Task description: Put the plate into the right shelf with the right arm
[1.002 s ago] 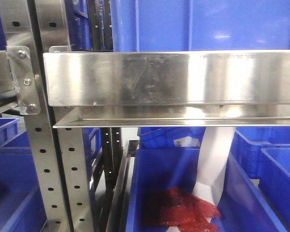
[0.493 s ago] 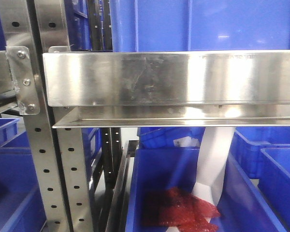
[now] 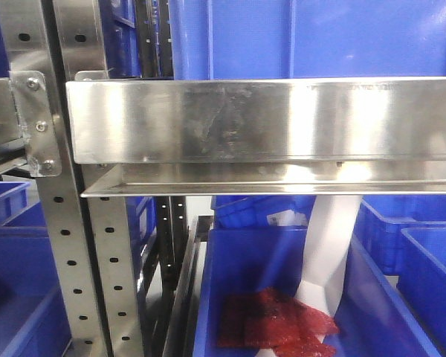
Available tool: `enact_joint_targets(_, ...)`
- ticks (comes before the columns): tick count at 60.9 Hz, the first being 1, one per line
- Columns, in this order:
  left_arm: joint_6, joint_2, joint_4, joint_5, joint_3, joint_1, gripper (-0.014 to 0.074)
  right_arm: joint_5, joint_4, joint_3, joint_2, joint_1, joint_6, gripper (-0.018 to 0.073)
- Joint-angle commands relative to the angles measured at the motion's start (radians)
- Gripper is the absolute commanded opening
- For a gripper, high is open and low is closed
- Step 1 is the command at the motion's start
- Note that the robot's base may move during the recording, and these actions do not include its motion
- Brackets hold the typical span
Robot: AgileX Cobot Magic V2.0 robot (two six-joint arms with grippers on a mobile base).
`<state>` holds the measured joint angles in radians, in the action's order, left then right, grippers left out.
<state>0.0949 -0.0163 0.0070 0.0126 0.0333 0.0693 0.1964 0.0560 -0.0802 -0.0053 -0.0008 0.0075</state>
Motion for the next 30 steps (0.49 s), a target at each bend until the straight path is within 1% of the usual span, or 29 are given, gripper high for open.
enact_joint_targets(1, 0.006, -0.011, 0.000, -0.089, 0.007, -0.001, -0.0047, -0.170, 0.005, 0.038, -0.018, -0.007, -0.008, 0.0047)
enact_joint_targets(8, 0.006, -0.011, 0.000, -0.089, 0.007, -0.001, -0.0047, -0.285, 0.007, 0.106, -0.019, -0.007, 0.001, 0.0047)
enact_joint_targets(30, 0.006, -0.011, 0.000, -0.089, 0.007, -0.001, -0.0047, -0.279, 0.008, 0.102, -0.019, -0.007, 0.010, 0.0047)
